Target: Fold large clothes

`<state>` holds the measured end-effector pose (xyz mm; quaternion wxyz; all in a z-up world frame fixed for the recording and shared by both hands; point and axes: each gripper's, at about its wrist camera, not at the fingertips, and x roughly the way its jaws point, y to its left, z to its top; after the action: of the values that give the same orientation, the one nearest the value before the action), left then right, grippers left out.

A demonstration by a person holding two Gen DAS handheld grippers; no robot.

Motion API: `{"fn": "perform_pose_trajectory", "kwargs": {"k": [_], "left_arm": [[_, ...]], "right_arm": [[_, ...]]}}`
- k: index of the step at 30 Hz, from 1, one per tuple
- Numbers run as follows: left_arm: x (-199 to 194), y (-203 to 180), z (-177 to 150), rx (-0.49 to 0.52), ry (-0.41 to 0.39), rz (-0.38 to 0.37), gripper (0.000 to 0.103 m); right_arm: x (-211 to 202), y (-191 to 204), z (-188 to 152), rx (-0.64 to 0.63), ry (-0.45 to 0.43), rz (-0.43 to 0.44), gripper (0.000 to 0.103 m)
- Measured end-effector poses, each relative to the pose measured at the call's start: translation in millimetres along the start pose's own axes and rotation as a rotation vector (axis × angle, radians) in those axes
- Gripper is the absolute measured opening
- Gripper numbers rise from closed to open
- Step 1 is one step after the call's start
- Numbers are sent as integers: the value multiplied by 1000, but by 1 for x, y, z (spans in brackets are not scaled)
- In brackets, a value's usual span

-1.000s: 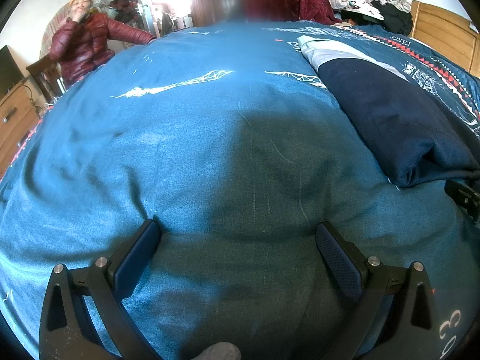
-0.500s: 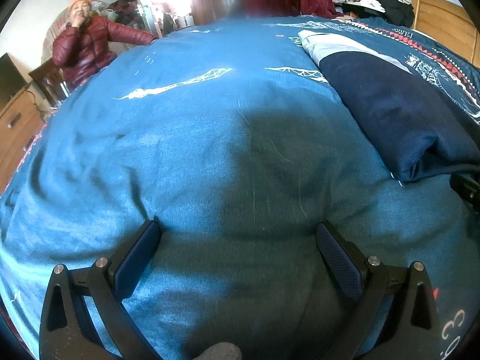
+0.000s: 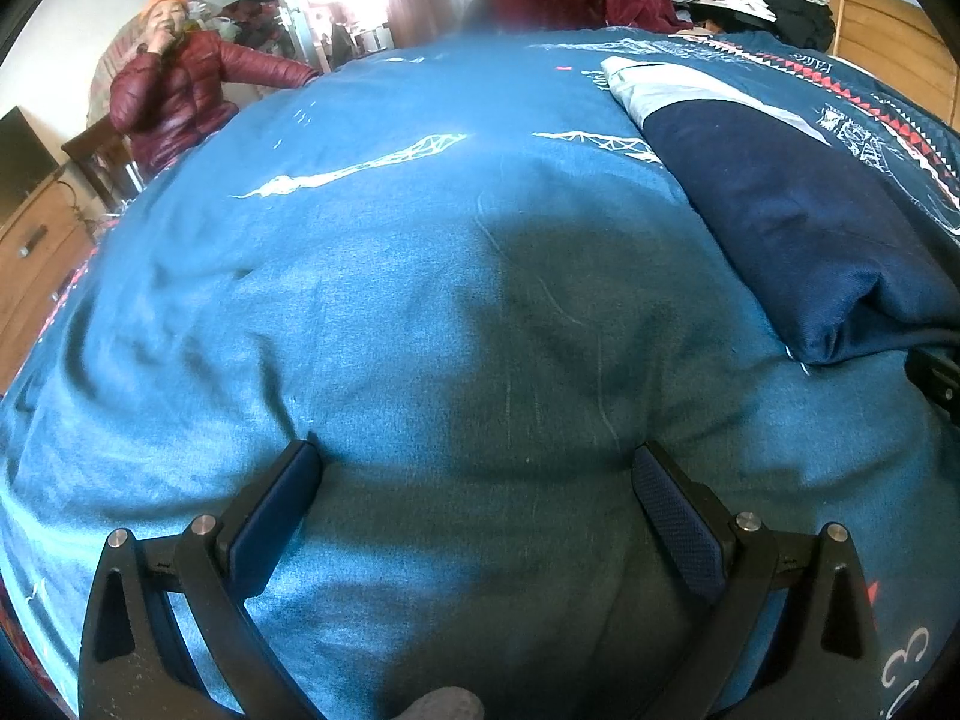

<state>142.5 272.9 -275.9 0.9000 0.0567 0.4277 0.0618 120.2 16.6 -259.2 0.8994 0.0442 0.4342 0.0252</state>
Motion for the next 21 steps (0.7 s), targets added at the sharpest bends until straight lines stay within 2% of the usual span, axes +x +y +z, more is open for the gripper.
{"fn": "perform_pose_trajectory", "kwargs": {"k": [21], "left_arm": [[1, 0, 1, -5, 3, 5, 103]], "right_arm": [[0, 0, 0, 0, 0, 1, 103]]}}
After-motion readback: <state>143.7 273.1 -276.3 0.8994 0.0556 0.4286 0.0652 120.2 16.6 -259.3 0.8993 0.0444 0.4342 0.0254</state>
